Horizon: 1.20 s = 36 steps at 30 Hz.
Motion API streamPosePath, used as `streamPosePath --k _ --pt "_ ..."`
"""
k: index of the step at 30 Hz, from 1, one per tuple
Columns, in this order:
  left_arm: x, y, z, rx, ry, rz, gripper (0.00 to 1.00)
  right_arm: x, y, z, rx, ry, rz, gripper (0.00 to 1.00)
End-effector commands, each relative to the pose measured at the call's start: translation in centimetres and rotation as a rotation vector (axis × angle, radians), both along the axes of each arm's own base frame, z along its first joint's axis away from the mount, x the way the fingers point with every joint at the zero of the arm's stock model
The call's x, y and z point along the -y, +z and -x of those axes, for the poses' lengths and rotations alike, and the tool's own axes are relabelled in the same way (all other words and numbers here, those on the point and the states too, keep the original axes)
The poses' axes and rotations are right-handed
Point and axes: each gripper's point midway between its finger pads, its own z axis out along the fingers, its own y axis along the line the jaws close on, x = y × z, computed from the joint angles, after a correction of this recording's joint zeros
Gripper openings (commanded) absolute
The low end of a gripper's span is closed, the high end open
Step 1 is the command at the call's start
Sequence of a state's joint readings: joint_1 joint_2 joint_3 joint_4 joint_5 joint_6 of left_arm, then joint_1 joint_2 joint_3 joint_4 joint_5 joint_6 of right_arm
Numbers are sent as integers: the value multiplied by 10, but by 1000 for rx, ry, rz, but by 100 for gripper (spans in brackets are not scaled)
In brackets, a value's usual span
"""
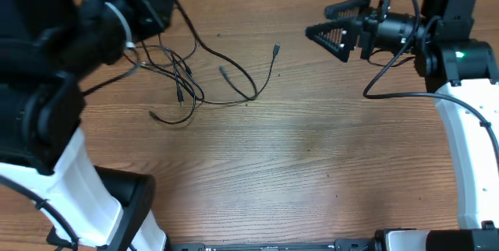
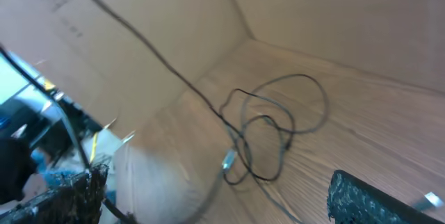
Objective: Untangle cables
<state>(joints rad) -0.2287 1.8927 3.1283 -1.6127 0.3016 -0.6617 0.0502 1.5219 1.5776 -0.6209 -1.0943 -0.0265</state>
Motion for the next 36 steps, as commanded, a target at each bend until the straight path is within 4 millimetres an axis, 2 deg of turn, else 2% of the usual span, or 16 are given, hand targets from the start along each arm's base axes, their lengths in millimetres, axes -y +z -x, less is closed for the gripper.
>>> streamPosePath --k 1,5,11,16,22,27,31,32,34,35,36 --pt "6 -16 -18 -17 69 -83 4 -24 23 20 80 94 -18 100" --pt "19 -33 -31 -61 73 -102 4 -43 25 30 122 153 -16 100" --pt "36 -69 -55 -169 52 -117 4 -67 27 47 164 233 -15 100" --pt "53 -86 -64 -238 18 -75 4 -86 31 59 214 289 -18 100" --pt "78 -92 -57 -256 -38 -75 4 -97 33 56 250 263 1 99" --pt "102 -92 -43 -255 -99 -78 4 -96 31 49 256 221 23 95" --pt "115 -92 -35 -252 -129 -86 4 -95 29 42 258 186 40 94" --pt "115 -92 -35 -250 -126 -91 4 -95 29 42 259 182 42 90" --pt "115 -92 -36 -246 -113 -100 4 -95 28 42 258 182 42 74" --pt "113 -93 -37 -244 -104 -104 4 -95 28 42 258 182 42 49" --pt "112 -93 -37 -243 -99 -107 4 -95 29 42 259 183 42 17"
